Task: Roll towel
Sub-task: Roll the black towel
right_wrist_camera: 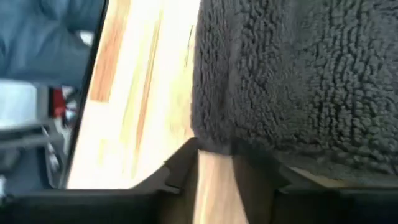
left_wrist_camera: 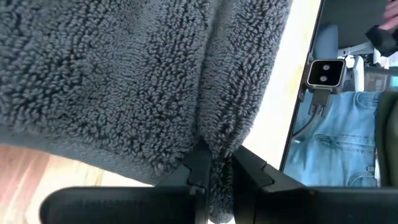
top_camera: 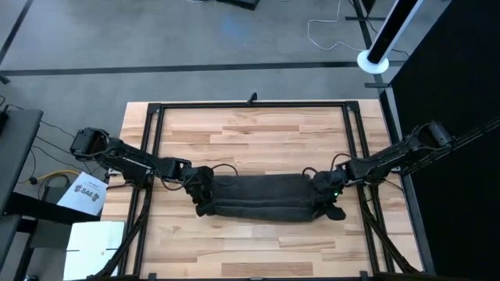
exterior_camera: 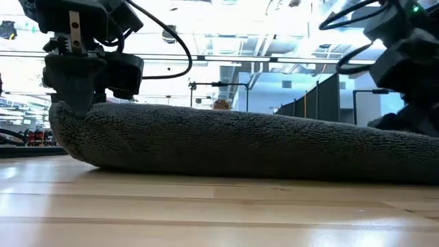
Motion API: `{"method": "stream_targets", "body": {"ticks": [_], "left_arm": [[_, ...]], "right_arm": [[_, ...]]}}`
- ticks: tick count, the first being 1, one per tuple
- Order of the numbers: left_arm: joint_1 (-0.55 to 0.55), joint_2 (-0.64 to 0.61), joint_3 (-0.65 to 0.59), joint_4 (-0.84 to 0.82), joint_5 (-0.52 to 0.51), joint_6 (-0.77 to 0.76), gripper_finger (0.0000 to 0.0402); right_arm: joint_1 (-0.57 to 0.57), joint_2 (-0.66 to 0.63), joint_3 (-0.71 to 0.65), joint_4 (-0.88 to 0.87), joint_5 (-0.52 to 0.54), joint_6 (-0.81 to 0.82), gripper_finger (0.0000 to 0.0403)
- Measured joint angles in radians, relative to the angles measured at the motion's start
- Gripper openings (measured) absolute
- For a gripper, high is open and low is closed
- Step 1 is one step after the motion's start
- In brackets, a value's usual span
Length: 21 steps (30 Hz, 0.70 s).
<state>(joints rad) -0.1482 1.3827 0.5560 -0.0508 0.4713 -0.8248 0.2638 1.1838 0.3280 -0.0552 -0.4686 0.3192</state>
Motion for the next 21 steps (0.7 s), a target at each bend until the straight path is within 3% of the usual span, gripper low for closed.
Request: {"method": "stream_targets", "body": {"ticks": [5,8,13,16,21], "left_arm": [[0.000,0.000,0.000,-0.033,-0.013,0.009,0.0020],[-0.002,0.000,0.000,-0.035,-0.028,0.003,0.0020],[-0.011,0.000,0.001,-0.033,-0.059,0.001,0.0020],[-0.020,0.000,0.001,-0.029,-0.071,0.001,0.0020],[-0.035,0.000,0.002,-0.027,-0.075,-0.002,0.0020]], "right_arm": [[0.052,-0.012,0.106,-0.130,0.002,-0.180,0.0172],[0.099,-0.021,0.212,-0.157,0.075,-0.212,0.0197],[0.223,0.020,0.391,-0.123,0.416,-0.257,0.0213],[0.260,0.139,0.486,-0.122,0.582,-0.249,0.0222],[0.279,0.450,0.714,-0.186,0.745,-0.221,0.0245]]}}
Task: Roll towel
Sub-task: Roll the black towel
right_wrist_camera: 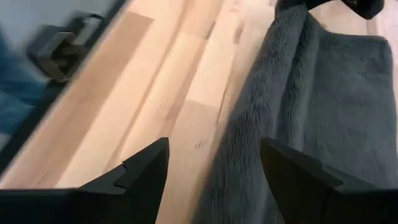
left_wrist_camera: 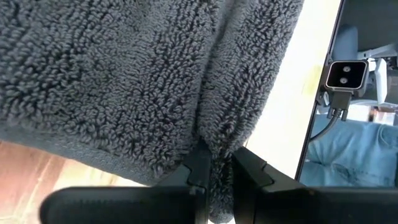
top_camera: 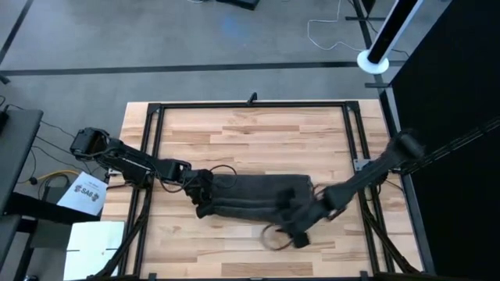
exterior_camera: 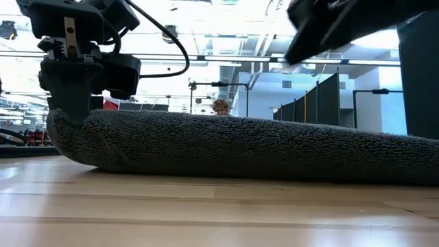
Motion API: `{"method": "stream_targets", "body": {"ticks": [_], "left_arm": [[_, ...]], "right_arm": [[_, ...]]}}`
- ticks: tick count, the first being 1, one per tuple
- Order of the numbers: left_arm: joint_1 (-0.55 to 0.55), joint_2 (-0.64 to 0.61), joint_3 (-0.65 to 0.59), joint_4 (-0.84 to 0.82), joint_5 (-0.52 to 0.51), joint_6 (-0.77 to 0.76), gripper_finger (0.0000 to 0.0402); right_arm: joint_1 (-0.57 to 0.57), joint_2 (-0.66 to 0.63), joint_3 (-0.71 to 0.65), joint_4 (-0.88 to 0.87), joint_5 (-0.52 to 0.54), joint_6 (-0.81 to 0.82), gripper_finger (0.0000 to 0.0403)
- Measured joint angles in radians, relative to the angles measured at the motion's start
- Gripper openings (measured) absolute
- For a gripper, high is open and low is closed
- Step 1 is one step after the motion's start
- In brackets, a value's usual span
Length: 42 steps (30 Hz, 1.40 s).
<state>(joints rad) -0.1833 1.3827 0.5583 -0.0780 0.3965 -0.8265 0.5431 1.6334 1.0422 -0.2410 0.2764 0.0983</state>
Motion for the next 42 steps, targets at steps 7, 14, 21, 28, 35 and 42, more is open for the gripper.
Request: {"method": "stream_targets", "body": {"ticks": [7,14,21,28,35,42], "left_arm": [[-0.019,0.000,0.000,0.000,0.000,0.014,0.0020],[-0.020,0.000,0.000,-0.002,0.001,0.070,0.0020],[-0.021,0.000,0.001,-0.001,0.001,0.100,0.0020],[-0.032,-0.010,0.001,-0.007,0.007,0.191,0.0020],[-0.071,-0.061,0.002,-0.074,0.003,0.284,0.0079],[-0.081,-0.194,0.001,-0.211,-0.001,0.284,0.0149]], "right_arm": [[-0.011,0.384,0.412,-0.359,0.133,0.179,0.0256],[0.003,0.611,0.682,-0.576,0.266,0.320,0.0256],[-0.022,0.694,0.787,-0.697,0.266,0.399,0.0219],[-0.093,0.628,0.817,-0.698,0.031,0.277,0.0018],[-0.191,0.611,0.818,-0.645,-0.272,0.211,0.0008],[-0.246,0.598,0.817,-0.636,-0.435,0.147,0.0008]]}}
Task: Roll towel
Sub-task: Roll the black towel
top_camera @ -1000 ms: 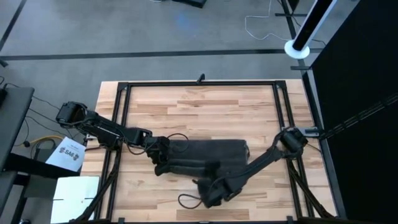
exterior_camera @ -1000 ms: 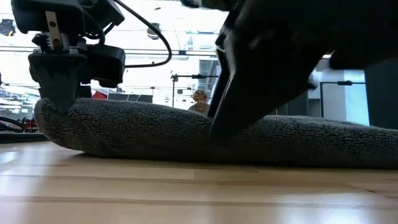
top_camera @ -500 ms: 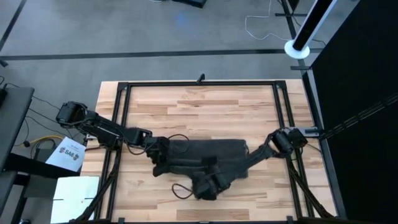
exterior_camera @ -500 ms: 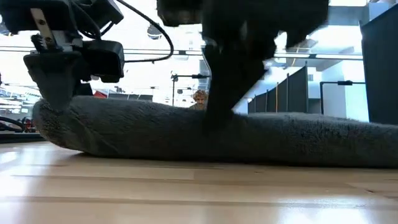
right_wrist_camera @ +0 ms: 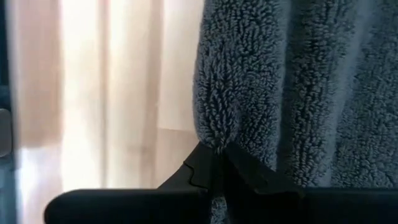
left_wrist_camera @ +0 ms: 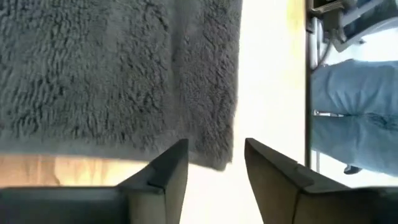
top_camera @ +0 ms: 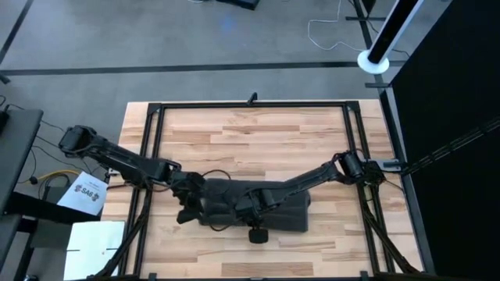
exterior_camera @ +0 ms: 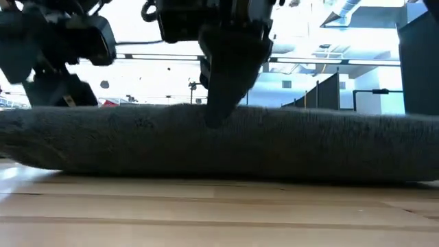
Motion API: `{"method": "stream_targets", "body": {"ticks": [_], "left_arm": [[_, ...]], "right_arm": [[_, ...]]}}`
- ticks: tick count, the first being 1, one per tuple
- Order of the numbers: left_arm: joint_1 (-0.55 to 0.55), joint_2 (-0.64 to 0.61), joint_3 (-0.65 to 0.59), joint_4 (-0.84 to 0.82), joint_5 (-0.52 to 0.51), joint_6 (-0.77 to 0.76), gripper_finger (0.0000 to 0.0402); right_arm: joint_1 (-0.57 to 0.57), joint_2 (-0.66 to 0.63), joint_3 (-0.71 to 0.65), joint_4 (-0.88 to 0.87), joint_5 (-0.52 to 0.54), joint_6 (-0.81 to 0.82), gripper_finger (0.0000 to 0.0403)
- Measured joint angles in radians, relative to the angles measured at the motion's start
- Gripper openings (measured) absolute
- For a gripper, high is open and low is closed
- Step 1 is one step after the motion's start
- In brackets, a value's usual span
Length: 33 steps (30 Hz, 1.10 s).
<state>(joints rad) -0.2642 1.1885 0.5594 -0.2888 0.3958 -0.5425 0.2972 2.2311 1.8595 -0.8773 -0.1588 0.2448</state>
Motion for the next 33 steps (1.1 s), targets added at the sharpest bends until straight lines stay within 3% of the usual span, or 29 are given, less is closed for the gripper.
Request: {"method": "stream_targets", "body": {"ticks": [7,12,15,20,24,33], "left_arm": [[-0.063,-0.201,0.004,-0.032,-0.036,0.041,0.0148],[-0.139,-0.264,0.049,-0.040,-0.225,0.117,0.0132],[-0.159,-0.251,0.067,-0.024,-0.296,0.154,0.0128],[-0.164,-0.173,0.068,0.091,-0.306,0.266,0.0128],[-0.164,-0.098,0.068,0.160,-0.304,0.289,0.0136],[-0.169,0.065,0.178,0.137,-0.324,0.185,0.0185]], "right_arm": [[-0.048,-0.048,-0.010,0.022,-0.079,-0.048,0.0008],[-0.089,-0.116,-0.168,0.226,-0.217,-0.010,0.0008],[-0.118,-0.128,-0.285,0.414,-0.351,0.063,0.0008],[-0.180,-0.129,-0.436,0.685,-0.620,0.197,0.0008],[-0.230,-0.129,-0.496,0.726,-0.686,0.245,0.0008],[-0.271,-0.129,-0.510,0.762,-0.687,0.244,0.0008]]}}
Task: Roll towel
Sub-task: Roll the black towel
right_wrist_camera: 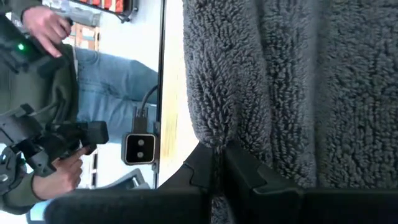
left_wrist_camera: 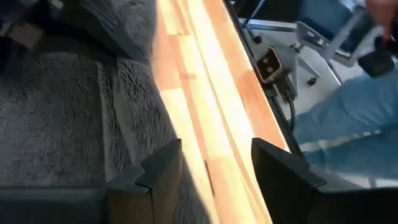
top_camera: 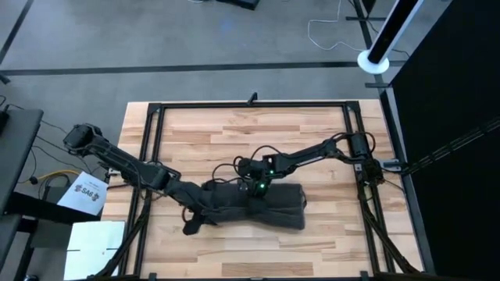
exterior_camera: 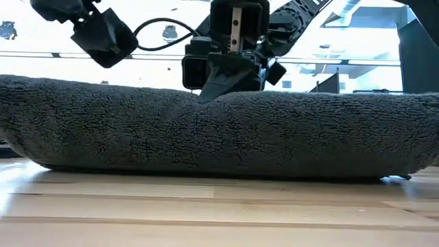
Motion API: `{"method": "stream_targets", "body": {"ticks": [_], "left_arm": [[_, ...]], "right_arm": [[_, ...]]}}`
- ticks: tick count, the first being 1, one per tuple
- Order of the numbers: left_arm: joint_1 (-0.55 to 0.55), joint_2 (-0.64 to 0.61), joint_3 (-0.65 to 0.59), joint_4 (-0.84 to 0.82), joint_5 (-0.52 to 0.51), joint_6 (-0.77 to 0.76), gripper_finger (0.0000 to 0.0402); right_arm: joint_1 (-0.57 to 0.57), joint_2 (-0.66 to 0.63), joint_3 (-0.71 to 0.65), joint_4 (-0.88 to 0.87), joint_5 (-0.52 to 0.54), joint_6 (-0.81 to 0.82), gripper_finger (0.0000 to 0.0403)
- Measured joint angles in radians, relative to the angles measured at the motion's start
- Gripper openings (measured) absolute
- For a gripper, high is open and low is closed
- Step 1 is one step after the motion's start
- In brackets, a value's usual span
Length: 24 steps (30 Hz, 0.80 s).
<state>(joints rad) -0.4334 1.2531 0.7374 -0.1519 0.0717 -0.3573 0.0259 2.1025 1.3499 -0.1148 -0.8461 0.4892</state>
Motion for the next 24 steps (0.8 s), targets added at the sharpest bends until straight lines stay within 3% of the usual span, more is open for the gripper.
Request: {"method": "stream_targets", "body": {"ticks": [4,7,12,18,24], "left_arm": [[-0.040,0.112,0.141,-0.141,-0.069,0.023,0.0155],[-0.076,0.207,0.233,-0.245,-0.126,0.052,0.0101],[-0.111,0.318,0.298,-0.259,-0.282,0.083,0.0012],[-0.111,0.355,0.301,-0.330,-0.555,0.001,0.0010],[-0.090,0.354,0.301,-0.317,-0.576,0.026,0.0018]], "right_arm": [[-0.007,0.000,0.000,0.001,0.007,-0.024,0.0008],[-0.014,0.000,0.000,0.000,0.008,-0.026,0.0008],[-0.016,0.000,0.000,0.016,0.022,-0.027,0.0008],[0.001,0.000,0.000,0.020,0.026,-0.027,0.0008],[0.013,0.000,0.000,0.020,0.039,-0.037,0.0008]]}}
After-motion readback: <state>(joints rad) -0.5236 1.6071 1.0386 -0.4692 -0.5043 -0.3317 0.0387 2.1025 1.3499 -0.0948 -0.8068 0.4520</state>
